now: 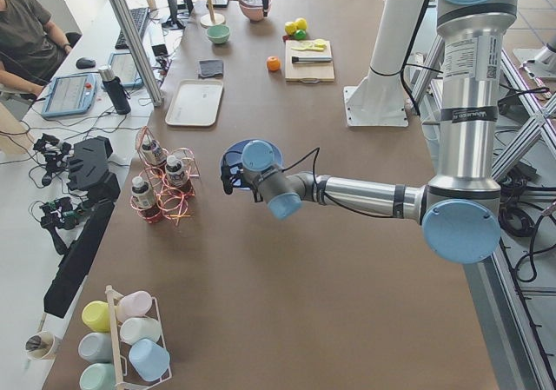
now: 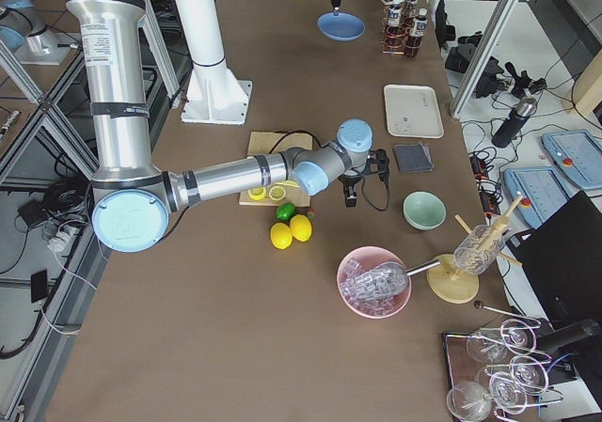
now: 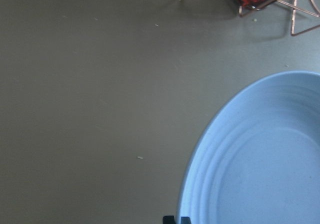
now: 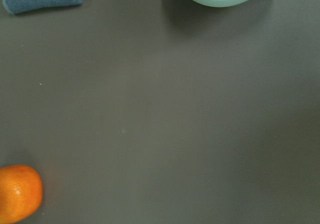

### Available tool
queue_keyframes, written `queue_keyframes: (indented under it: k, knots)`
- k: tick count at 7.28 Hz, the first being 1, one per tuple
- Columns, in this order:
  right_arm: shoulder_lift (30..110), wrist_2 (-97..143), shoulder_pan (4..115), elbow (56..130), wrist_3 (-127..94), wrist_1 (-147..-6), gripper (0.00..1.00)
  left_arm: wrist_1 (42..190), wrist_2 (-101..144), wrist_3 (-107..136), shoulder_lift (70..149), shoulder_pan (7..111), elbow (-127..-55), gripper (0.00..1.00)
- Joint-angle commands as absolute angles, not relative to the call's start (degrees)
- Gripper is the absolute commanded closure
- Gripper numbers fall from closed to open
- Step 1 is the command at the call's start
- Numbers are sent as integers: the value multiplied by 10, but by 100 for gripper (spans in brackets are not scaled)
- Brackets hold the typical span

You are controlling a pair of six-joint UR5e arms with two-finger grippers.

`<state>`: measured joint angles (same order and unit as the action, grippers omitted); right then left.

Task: Pick orange to plate
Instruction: 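Slide the blue plate inward with the left gripper while the right reaches the orange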

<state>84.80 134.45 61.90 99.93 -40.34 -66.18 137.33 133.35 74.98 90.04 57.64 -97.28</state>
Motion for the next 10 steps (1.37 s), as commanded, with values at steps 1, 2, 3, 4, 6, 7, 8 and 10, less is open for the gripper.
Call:
queue_keyframes:
  k: [1,2,3,4,6,7,8,10]
  knots:
    - [808,1259,500,1043,-535,-662,0,1317,1212,897,976,443,-1026,100]
    - [774,1242,464,1040,-580,-664,0,1287,1162,940,1021,390,-1026,100]
    - [757,1237,443,1040,-624,-664,0,1235,1115,967,1067,348,-1025,100]
    - [749,1214,416,1039,-646,-666,0,1211,1067,976,1086,300,-1023,100]
    - [748,1114,361,1034,-647,-678,0,1209,1032,1012,1107,254,-1018,100]
    - [742,1107,356,1034,-643,-709,0,1203,1007,1017,1114,231,-1018,100]
    - [736,1104,357,1040,-637,-747,0,1201,988,1018,1120,217,-1018,100]
    - [715,1075,355,1037,-597,-811,0,1200,973,1019,1121,202,-1018,100]
